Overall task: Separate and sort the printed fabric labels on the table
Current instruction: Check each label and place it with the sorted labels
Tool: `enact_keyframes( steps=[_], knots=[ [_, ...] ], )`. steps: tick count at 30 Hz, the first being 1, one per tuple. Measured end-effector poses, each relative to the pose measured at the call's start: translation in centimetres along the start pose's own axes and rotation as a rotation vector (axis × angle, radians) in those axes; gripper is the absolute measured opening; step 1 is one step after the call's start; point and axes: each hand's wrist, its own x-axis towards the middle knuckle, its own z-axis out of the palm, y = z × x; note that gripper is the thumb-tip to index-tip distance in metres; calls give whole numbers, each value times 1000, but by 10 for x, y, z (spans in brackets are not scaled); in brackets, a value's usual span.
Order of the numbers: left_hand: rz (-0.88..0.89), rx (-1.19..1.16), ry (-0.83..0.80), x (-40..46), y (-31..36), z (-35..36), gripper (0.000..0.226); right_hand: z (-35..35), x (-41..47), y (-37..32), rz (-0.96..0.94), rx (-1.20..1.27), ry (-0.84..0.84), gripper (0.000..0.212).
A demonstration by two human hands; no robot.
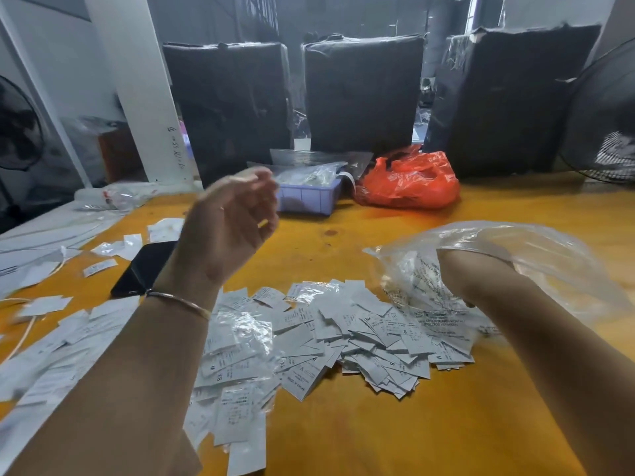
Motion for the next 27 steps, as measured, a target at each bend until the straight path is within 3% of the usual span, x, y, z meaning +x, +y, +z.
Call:
enact_keyframes(
  steps=[3,5,7,9,13,15,18,22,24,27],
  knots=[
    [-23,874,5,-8,-26,-4,20,-2,-17,-5,-97,-113,16,29],
    [7,1116,-48,-10,-37,-4,16,-4,-24,-9,-164,-138,120,28],
    [12,1152,-116,-11,-43,-2,15,-7,-25,-12,-225,-90,259,22],
    [24,1210,-164,-10,-47,-1,15,-8,-24,-14,-343,159,321,13],
    [-11,1326,-214,-10,-55,1,17,-4,-25,-21,-614,882,-12,3],
    [-49,1307,-236,-10,-58,1,33,1,-21,-23,-636,1086,-147,13],
    [-139,1226,-342,-10,-53,2,58,9,-13,-24,-600,1195,-258,22],
    [-245,1227,-426,-13,-53,4,70,16,-9,-28,-587,1294,-339,27],
    [-235,1253,-425,-14,-56,8,65,17,-8,-29,-594,1347,-370,29],
    [-106,1241,-353,-14,-61,14,29,19,-7,-30,-604,1390,-408,29]
  ],
)
